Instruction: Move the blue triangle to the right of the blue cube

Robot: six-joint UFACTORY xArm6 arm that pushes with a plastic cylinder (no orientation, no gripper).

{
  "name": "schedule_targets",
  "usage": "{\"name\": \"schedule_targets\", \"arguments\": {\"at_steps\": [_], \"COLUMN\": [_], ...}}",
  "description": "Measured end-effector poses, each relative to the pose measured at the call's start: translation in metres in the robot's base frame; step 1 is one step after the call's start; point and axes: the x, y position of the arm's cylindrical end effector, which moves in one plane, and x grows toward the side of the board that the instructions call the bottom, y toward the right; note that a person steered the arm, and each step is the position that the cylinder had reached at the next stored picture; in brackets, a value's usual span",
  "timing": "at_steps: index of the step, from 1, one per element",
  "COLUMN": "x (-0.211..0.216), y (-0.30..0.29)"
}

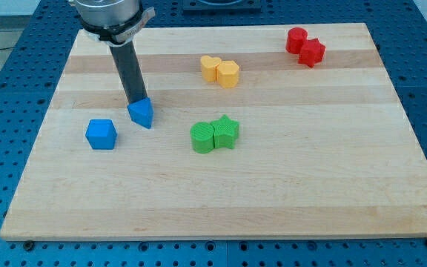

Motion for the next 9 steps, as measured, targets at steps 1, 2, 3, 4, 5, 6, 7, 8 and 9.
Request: {"name": "schedule_targets", "arguments": {"at_steps": [1,2,3,4,5,6,7,8,9], "x": [0.009,0.021,0.028,0.030,0.033,0.035,0.025,0.025,0.028], "y": [0.001,0.001,0.001,0.001,0.001,0.007,0.007,0.020,0.032]}}
